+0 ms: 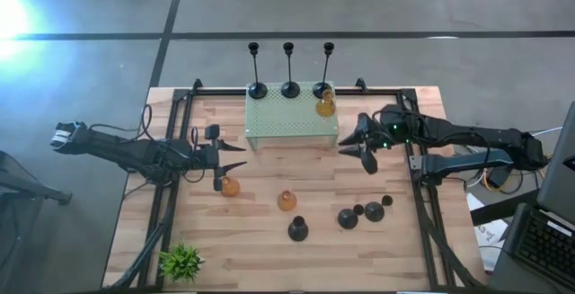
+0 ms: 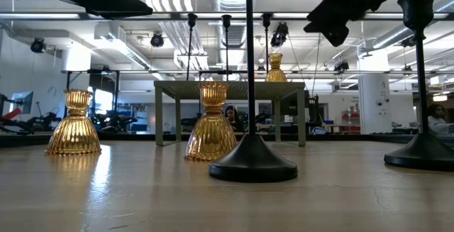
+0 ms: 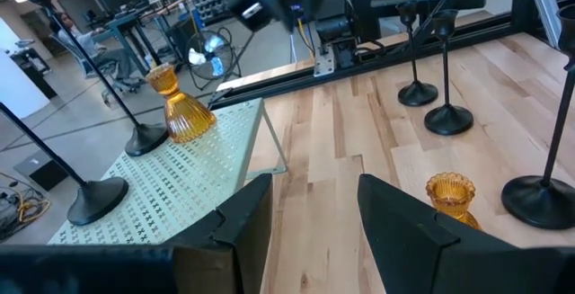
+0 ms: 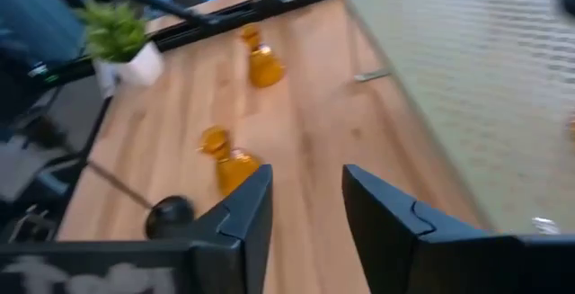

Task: Pick & Place candle stick holders
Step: Align the yellow glass candle holder with the other yellow glass candle holder on the shelf

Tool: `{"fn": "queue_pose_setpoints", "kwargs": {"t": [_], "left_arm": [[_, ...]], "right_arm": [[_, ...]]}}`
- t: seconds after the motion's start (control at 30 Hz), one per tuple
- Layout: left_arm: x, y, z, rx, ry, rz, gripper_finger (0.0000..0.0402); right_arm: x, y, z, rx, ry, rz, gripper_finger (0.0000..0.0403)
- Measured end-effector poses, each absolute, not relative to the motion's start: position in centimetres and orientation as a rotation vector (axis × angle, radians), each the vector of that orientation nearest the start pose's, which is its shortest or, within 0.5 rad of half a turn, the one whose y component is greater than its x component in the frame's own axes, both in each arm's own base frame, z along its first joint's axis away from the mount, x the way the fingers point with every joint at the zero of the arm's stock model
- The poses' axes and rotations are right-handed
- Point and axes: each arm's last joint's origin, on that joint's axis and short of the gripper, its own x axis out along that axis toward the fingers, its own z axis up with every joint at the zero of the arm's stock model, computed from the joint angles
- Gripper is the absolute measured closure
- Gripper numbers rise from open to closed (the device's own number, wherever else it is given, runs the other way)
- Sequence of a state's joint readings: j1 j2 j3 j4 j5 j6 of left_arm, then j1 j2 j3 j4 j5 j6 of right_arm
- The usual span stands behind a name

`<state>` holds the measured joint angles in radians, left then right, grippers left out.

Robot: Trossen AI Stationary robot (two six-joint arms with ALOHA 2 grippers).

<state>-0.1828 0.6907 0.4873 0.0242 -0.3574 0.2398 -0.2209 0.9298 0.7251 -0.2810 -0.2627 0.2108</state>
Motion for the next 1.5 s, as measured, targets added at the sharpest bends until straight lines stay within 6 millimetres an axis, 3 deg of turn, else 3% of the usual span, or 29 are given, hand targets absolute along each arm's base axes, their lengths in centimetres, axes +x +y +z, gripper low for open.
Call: {"fn": "queue_pose_setpoints", "kwargs": {"t": [0.43,0.9,1.2,1.5], "left_arm": [[16.1,-2.1,26.3,0.173,0.195,0.089,0.0232],[13.8,-2.0,26.8,-0.161,0.634,0.095,0.0232],[12.2,-2.2,23.5,-0.421,0.998,0.151,0.0232],[12.6,-2.3,19.8,-0.446,1.064,0.176,0.0232]], "right_arm": [[19.9,0.7,27.7,0.253,0.508,0.112,0.0388],[20.0,1.4,27.4,0.235,0.506,0.095,0.0394],[20.1,1.4,27.6,0.233,0.491,0.098,0.0394],[20.1,1.4,27.6,0.232,0.490,0.098,0.0394]]}}
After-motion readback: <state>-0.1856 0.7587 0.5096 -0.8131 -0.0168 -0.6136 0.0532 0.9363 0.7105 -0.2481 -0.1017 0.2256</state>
